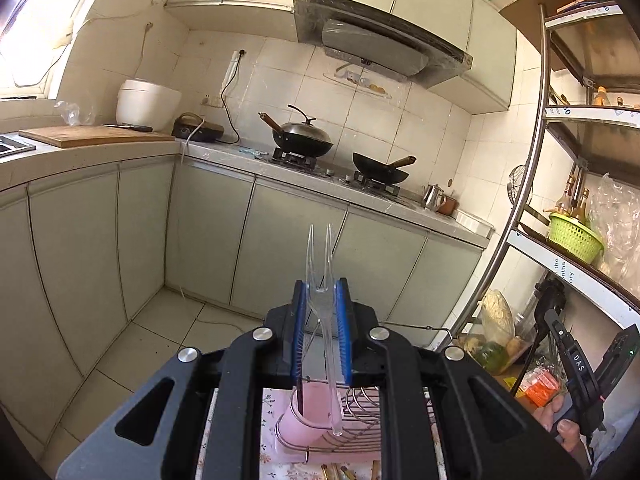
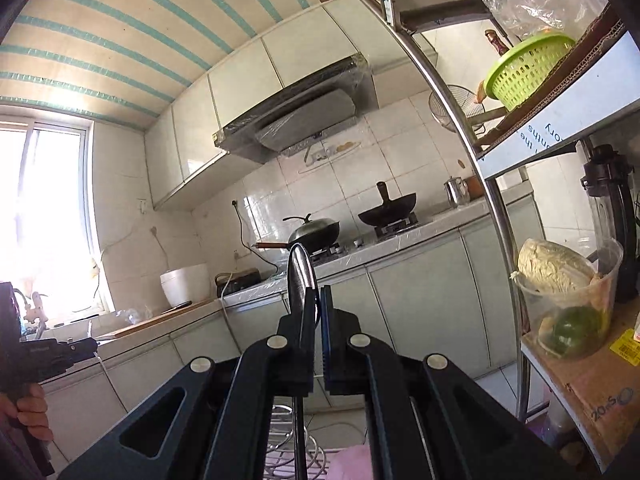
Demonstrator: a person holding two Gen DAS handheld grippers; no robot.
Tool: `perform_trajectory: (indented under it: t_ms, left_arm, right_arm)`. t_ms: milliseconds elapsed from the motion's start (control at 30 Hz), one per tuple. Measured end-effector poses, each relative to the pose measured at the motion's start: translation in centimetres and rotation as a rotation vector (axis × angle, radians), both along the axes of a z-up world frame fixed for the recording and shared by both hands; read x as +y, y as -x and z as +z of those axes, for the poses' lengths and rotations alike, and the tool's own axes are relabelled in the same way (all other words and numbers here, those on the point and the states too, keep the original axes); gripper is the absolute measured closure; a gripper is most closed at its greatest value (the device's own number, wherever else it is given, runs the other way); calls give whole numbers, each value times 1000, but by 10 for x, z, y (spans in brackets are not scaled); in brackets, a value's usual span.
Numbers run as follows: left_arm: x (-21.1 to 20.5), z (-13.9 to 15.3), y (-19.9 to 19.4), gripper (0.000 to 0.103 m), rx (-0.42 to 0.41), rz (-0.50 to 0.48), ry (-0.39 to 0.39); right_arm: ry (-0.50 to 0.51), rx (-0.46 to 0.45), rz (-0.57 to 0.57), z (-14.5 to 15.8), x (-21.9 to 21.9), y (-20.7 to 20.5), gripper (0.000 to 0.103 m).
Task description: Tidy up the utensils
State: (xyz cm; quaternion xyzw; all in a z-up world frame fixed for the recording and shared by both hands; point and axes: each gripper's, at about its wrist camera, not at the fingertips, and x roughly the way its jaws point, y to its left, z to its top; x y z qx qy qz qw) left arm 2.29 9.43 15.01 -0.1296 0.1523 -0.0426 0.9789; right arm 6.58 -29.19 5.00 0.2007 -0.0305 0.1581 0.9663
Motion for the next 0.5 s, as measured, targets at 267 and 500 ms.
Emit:
perform_trajectory:
  t_ms: [267, 500]
  left_arm:
    - [-2, -7, -24, 89, -3, 44, -26]
    - [-7, -22, -47, 89, 32, 63, -61]
  right_arm:
    - [16, -74, -72, -5, 1, -21, 101]
    - [70, -101, -123, -15, 9, -36, 101]
